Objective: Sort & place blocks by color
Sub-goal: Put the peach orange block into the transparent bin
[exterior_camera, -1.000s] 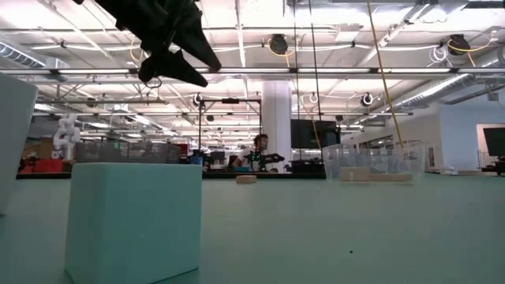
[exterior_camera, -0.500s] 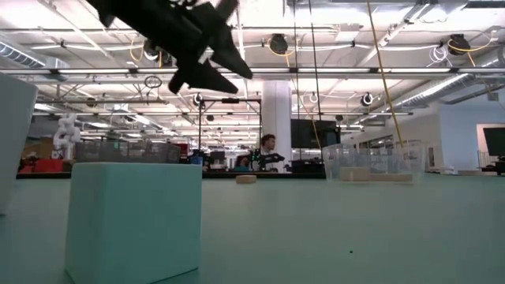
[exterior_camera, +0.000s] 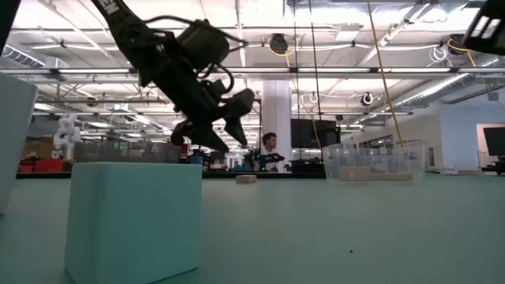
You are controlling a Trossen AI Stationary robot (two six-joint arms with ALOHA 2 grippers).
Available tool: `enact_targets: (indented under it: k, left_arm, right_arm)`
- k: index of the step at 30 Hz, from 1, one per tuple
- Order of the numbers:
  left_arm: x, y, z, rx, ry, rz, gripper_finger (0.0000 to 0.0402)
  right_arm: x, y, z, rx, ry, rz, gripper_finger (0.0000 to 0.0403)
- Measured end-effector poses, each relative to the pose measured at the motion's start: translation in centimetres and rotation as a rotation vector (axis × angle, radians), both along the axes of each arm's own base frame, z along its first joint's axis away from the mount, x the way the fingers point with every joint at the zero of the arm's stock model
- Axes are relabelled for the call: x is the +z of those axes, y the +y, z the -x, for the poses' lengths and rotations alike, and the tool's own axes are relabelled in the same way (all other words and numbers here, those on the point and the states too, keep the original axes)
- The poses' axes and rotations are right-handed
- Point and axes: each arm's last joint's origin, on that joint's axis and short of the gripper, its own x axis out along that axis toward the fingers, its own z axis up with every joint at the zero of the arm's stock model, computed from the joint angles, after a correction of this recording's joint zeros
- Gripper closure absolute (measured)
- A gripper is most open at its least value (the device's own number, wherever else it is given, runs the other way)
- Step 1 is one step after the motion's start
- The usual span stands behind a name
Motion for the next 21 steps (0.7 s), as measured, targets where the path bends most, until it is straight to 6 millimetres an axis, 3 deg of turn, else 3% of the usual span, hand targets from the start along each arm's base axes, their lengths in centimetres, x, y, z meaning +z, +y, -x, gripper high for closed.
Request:
enact_targets:
  k: [8,21]
  left_arm:
    - [-1.2,2.5,-0.2,0.015,0.041,0.086,0.0188]
    - [0.1,5.7,-4.7,-0.001,0.295,0.109,0.0188]
  right_arm:
    - [-0.2,-1.5,-0.8,0.025,-0.025,0.033,0.0158]
    - [-0.9,-3.4,-1.1,0.0,0.025,0.114,0.0158]
